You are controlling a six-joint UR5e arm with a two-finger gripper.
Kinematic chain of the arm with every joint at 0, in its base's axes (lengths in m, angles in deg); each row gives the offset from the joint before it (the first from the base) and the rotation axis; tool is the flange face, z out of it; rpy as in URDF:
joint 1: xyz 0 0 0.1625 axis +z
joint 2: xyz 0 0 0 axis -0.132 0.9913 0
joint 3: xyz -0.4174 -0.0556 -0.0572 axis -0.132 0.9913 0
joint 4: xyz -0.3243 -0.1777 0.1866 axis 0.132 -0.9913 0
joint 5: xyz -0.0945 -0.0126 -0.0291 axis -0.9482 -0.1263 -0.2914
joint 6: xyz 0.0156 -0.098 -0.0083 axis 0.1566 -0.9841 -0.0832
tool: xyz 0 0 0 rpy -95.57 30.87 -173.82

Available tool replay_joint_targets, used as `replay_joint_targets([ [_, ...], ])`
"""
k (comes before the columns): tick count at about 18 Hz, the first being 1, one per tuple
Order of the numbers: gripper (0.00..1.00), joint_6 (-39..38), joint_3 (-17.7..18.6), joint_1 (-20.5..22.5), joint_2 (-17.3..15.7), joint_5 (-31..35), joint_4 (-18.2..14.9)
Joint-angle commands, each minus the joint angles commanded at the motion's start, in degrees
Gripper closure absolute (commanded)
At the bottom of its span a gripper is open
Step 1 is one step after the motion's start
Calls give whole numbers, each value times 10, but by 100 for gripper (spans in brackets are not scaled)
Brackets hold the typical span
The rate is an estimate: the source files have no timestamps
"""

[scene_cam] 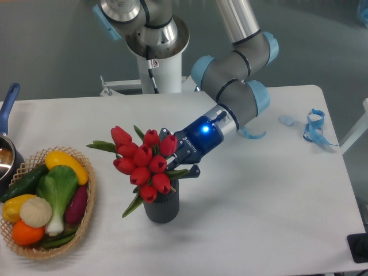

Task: Insert the flowers into the vase
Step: 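Lower the tulip stems down into the grey vase, then open the gripper to release the tulips and lift away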

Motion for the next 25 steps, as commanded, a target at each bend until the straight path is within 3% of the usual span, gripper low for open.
replay_joint_targets([
  [4,72,19,3,-1,8,0,1],
  [6,46,20,-3,0,7,1,1],
  [11,17,20,-4,2,2,1,1],
  [13,0,20,-4,2,-1,1,1],
  [18,0,37,-4,11,-19,10,3],
  [25,0,43,4,48,-105,196,1],
])
